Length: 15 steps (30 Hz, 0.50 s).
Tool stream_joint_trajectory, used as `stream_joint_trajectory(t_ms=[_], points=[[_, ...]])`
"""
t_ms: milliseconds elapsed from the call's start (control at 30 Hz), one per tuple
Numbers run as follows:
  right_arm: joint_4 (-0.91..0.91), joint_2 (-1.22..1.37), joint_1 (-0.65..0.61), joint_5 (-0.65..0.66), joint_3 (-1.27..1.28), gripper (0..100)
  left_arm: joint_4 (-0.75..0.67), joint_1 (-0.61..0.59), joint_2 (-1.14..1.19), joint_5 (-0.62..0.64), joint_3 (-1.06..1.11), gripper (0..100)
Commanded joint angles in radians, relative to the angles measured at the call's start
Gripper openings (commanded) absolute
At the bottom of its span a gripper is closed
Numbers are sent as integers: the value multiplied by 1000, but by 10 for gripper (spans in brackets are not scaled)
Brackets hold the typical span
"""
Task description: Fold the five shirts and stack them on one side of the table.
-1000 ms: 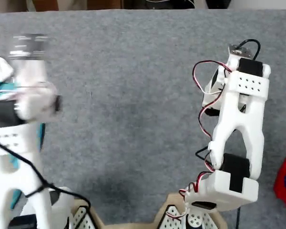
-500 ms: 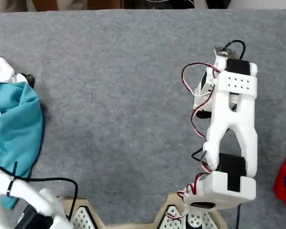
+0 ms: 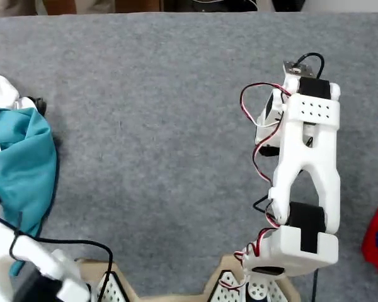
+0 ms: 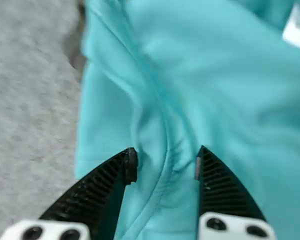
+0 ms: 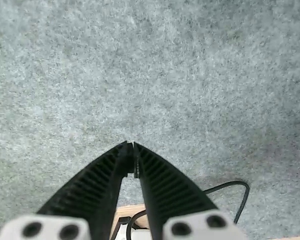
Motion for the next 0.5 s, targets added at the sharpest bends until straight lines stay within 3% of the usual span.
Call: stream_joint_trajectory(t_ms=[0,200,333,467], points=[[8,-2,-15,2,4,6,-52,6,71,-6,-5,138],[8,-2,-15,2,4,6,18,12,113,-6,-115,17],[8,-2,-15,0,4,6,222,80,111,-6,-249,19],[8,-2,-15,0,4,6,425,229,71,23,-400,19]])
